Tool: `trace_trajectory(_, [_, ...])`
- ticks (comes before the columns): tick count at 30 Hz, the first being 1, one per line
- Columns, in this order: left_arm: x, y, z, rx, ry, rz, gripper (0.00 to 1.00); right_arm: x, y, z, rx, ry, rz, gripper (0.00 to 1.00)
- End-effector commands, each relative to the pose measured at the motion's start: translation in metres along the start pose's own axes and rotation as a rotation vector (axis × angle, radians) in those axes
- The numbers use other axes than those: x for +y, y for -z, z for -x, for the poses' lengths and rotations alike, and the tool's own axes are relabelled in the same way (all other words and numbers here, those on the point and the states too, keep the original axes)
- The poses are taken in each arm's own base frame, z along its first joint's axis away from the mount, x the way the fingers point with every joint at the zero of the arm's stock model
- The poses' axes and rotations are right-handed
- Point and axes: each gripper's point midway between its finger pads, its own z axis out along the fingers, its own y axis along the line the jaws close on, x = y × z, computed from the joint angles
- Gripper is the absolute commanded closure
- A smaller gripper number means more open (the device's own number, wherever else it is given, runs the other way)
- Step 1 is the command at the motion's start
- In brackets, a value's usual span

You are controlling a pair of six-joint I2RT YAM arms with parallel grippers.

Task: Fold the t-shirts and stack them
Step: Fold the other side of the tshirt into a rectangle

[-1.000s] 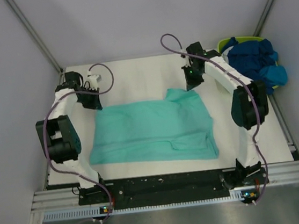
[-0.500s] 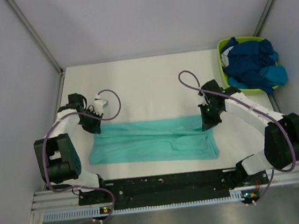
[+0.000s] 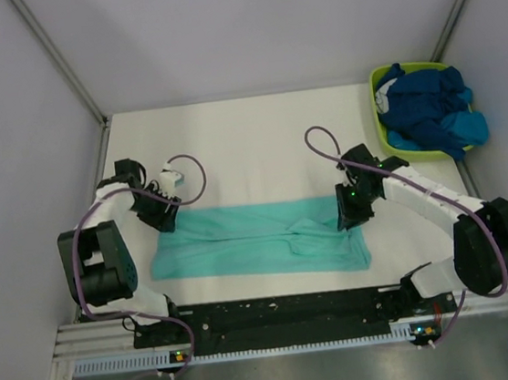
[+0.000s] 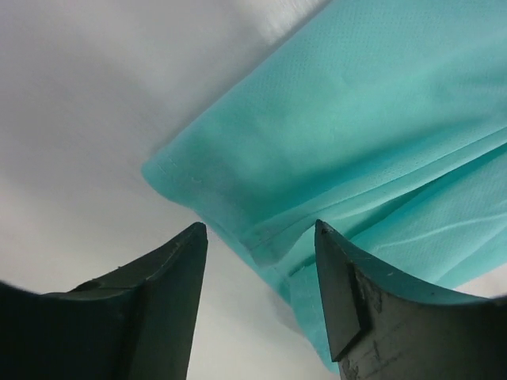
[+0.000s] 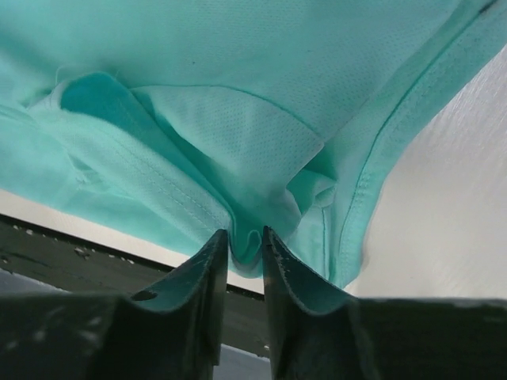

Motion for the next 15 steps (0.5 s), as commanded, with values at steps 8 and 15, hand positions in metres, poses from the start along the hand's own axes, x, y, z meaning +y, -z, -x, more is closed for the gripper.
trace_trajectory(8, [-0.02, 0.084, 0.047, -0.237, -0.147, -0.047, 0.47, -0.009, 0.055, 0.01, -0.124, -0.011, -0.117, 0.51])
trace_trajectory(15, [0.001, 0.027, 0.041, -0.117, -0.057, 0.025, 0.85, -0.026, 0.042, 0.081, -0.242, 0.0, -0.23, 0.43])
